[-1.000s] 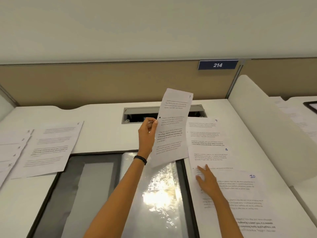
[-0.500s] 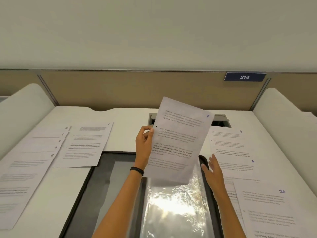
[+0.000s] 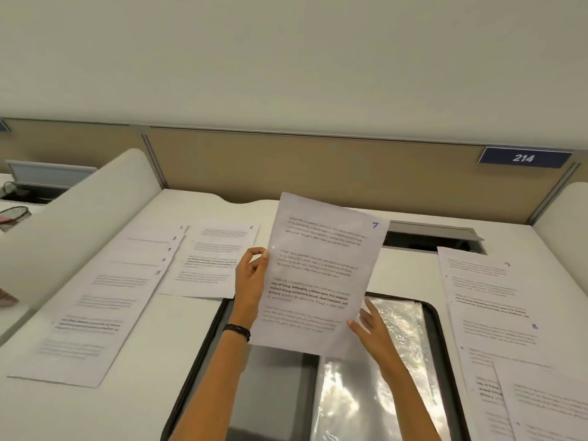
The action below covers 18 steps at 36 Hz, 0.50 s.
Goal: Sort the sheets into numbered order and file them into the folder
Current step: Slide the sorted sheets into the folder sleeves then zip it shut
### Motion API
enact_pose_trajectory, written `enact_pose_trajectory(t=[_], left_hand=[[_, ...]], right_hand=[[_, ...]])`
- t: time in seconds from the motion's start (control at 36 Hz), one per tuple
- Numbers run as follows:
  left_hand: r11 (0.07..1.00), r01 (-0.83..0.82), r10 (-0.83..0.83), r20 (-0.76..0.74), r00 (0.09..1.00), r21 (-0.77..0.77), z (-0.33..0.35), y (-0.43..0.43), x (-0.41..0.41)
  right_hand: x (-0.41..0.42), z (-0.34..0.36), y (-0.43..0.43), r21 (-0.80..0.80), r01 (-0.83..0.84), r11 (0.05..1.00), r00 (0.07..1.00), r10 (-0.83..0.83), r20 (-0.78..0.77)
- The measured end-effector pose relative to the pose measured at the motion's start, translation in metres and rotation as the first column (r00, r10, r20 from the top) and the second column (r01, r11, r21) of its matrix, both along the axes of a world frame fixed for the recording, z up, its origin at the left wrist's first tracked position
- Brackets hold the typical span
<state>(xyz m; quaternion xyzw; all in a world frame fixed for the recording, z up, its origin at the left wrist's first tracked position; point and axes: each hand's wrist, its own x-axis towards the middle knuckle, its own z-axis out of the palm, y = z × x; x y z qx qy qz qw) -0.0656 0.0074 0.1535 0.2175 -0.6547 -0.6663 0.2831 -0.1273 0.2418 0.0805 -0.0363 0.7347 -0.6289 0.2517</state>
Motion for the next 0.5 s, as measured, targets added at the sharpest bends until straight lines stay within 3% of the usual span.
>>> enact_pose_trajectory(t=[0.33,0.5], left_hand=[[0.986,-0.149,0.146,0.046,0.988,0.072,-0.017,-0.069,0.035],[0.990,-0.128,0.118,0.142,0.983,0.061,-0.045,-0.098,0.052]], right_hand=[[0.017,0.008,-0.056,0.019,-0.132,0.991,0.991,0.132,0.011],[0.022,0.004,-0.083,0.039,-0.066,0.997,0.998,0.065,0.006]])
